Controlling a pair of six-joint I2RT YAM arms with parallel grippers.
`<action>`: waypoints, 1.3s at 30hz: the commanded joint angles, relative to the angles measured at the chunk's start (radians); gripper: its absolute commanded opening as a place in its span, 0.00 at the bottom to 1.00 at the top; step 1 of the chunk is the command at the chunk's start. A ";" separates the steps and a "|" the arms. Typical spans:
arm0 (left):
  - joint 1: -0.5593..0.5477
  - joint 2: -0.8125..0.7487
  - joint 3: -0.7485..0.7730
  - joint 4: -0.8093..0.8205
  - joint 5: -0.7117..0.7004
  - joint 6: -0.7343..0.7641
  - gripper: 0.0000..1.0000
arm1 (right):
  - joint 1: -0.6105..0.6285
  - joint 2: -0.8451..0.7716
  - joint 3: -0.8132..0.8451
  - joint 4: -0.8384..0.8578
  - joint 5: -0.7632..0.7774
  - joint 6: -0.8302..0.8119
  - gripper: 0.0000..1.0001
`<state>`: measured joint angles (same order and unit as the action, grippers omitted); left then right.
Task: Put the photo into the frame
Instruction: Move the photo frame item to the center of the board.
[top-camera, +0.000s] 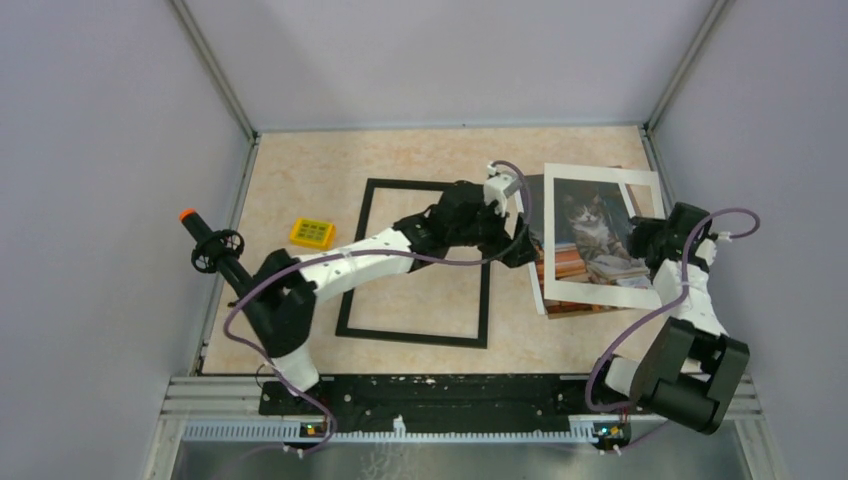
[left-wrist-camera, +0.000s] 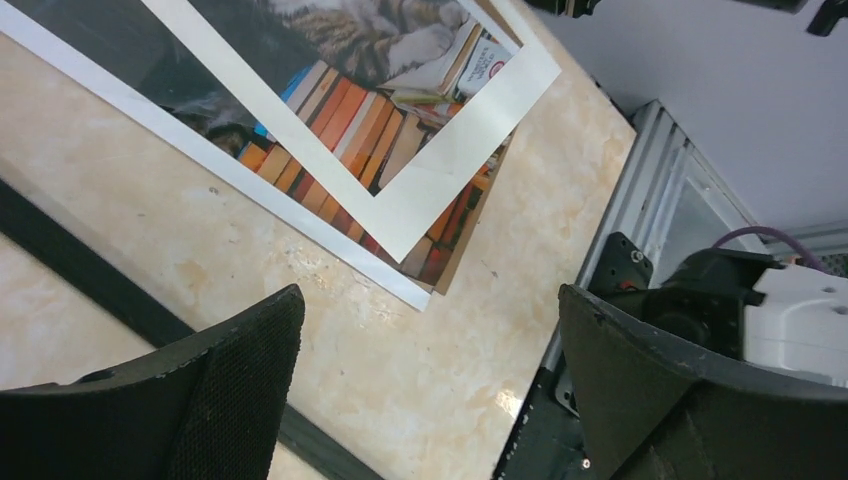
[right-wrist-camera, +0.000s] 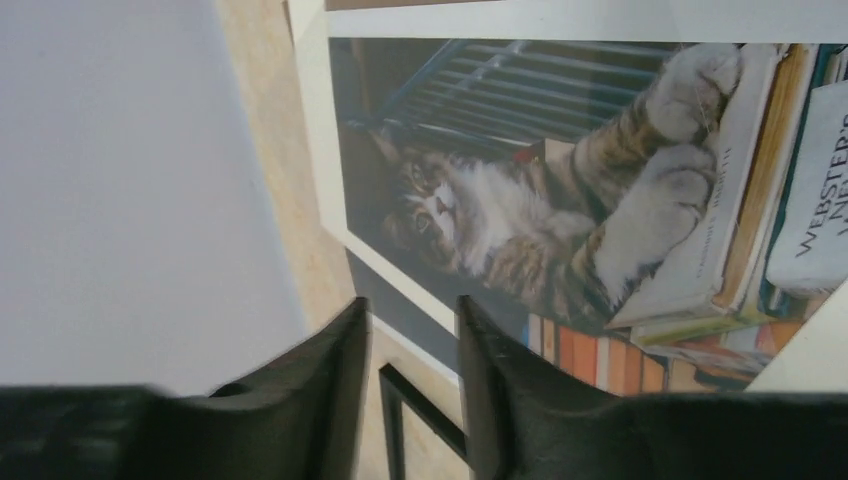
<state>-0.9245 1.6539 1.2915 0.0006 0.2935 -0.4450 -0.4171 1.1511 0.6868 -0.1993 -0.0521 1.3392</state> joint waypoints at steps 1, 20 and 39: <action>-0.002 0.143 0.140 0.136 0.074 0.021 1.00 | -0.007 0.108 0.021 0.130 0.005 0.000 0.68; 0.006 0.751 0.570 0.408 0.058 -0.027 1.00 | -0.028 0.454 0.185 0.306 -0.096 -0.797 0.88; 0.010 0.791 0.549 0.243 -0.115 -0.011 1.00 | 0.144 0.903 0.930 -0.214 0.202 -1.002 0.96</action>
<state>-0.9192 2.4233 1.7939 0.2752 0.2043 -0.4397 -0.2646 1.9915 1.4635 -0.3111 0.0875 0.4080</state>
